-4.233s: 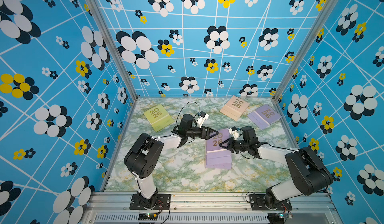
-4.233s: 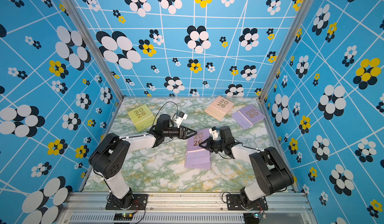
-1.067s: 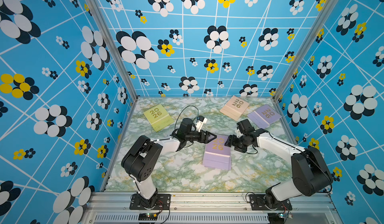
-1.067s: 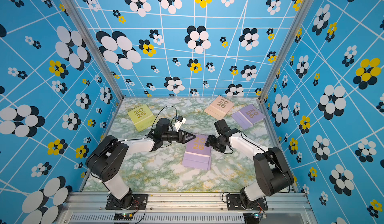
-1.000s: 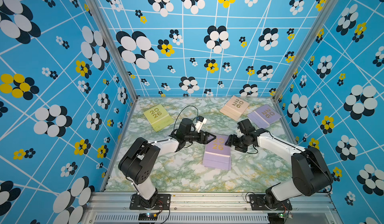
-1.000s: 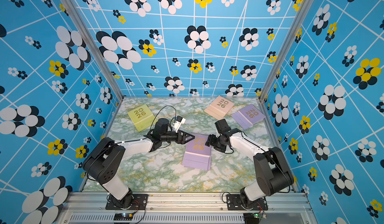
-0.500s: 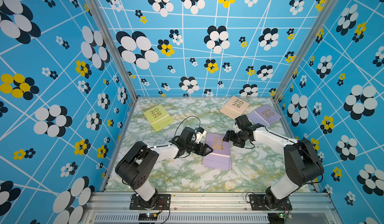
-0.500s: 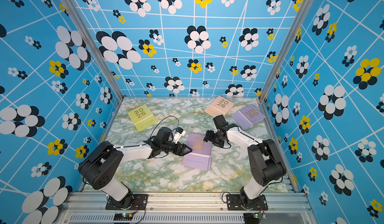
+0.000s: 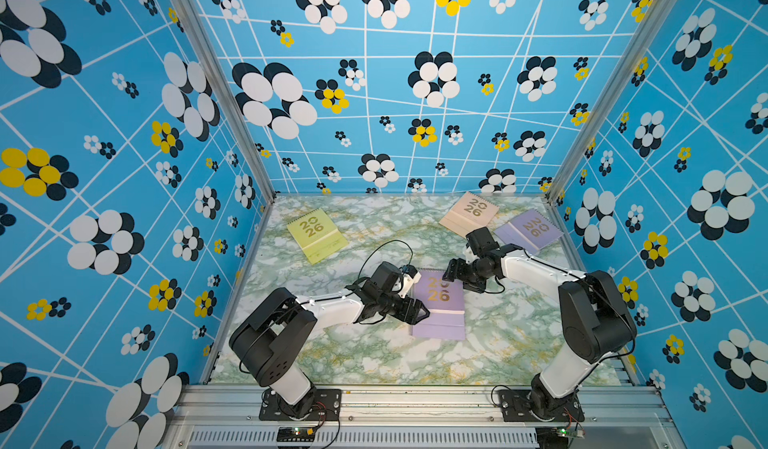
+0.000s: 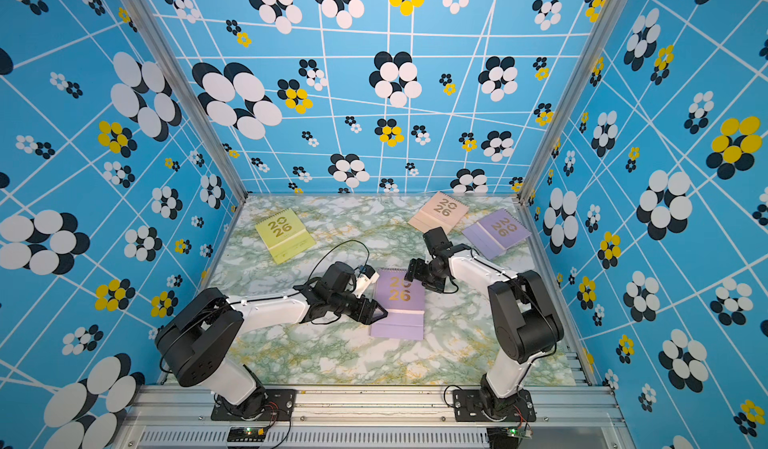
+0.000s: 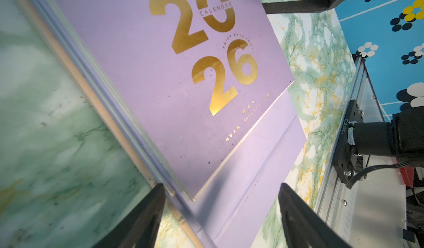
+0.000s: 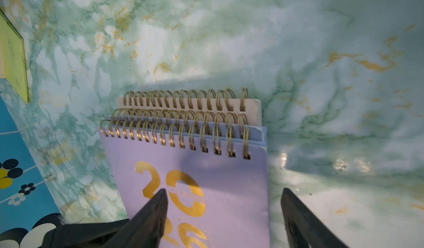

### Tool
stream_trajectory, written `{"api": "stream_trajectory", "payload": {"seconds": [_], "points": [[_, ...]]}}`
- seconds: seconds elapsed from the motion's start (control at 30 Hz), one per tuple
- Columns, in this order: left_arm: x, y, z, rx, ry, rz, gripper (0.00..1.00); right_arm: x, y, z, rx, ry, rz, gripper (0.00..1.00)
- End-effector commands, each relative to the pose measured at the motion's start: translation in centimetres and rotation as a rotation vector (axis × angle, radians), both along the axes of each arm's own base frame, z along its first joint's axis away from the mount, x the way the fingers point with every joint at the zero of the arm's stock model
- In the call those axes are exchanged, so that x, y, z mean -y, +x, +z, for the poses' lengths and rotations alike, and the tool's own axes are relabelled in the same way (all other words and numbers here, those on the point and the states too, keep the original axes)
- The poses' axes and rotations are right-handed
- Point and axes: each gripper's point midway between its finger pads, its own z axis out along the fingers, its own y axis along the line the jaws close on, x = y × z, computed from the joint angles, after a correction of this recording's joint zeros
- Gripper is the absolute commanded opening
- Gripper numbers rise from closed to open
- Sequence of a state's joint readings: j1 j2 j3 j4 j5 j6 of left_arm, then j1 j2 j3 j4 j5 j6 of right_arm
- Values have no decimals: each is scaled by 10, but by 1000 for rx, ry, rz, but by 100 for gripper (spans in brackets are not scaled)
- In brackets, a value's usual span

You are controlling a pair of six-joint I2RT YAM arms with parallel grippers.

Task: Stack the calendars
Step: Adjust the calendars at the calendar.

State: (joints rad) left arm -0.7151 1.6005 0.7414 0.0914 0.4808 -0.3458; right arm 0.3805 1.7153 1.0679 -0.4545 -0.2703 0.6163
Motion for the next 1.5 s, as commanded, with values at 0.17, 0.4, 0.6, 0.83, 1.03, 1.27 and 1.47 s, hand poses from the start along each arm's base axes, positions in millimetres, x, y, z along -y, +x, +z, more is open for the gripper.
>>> {"api": "stream_trajectory", "payload": {"seconds": [0.17,0.4,0.6,0.83,1.03,1.27,1.47], "points": [[-5,29,35,84,-40,39,80,-4,-18,6,8,-29,27,79],[4,51,40,98,-93,55,81,-2,-49,-1,-20,-51,9,79],[10,64,39,96,-138,83,81,-2,-58,-3,-28,-54,5,80],[10,73,39,92,-161,108,81,-8,-57,-3,-28,-63,21,80],[8,75,34,85,-158,127,81,-15,-57,-1,-26,-74,35,80],[6,76,32,81,-159,136,81,-20,-56,-2,-33,-79,42,79],[4,76,30,78,-164,143,81,-21,-56,-3,-39,-83,42,79]]}}
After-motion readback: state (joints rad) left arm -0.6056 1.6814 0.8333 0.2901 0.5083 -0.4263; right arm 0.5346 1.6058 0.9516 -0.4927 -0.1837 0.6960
